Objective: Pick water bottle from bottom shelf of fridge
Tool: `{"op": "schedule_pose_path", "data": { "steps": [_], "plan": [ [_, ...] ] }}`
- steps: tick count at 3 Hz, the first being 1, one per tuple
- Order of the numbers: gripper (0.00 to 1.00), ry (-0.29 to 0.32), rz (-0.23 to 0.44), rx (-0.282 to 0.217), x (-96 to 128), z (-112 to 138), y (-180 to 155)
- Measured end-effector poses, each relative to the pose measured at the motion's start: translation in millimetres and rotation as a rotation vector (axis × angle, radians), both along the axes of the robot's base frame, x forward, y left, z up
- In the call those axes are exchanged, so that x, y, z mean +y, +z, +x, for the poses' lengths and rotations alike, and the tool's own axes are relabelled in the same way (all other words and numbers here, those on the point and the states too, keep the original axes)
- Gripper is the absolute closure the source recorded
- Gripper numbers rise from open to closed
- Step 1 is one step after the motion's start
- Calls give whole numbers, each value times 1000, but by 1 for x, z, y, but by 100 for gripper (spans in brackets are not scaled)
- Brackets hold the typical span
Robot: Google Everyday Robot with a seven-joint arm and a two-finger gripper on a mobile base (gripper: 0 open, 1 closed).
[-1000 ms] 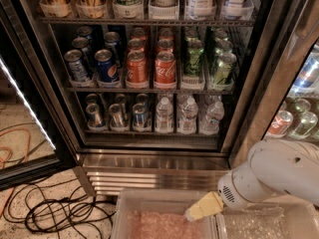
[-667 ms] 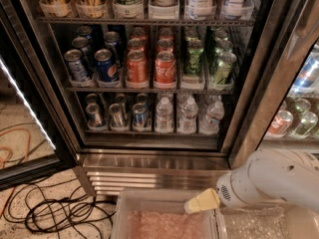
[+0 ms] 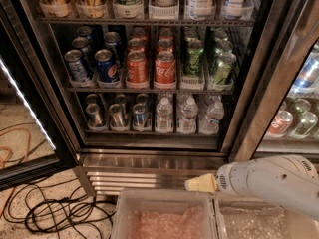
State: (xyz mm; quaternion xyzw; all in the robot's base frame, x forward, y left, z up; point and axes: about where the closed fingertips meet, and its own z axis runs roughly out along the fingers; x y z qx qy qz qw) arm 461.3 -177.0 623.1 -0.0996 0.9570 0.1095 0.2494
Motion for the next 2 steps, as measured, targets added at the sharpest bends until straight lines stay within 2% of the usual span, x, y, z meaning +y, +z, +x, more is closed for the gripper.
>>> {"op": "schedule_pose_path", "data": {
  "steps": [1,2],
  "plan": [
    [0,0,0,0,0,0,0],
    [0,-1,-34,-29,-1,3,-4]
  ]
}}
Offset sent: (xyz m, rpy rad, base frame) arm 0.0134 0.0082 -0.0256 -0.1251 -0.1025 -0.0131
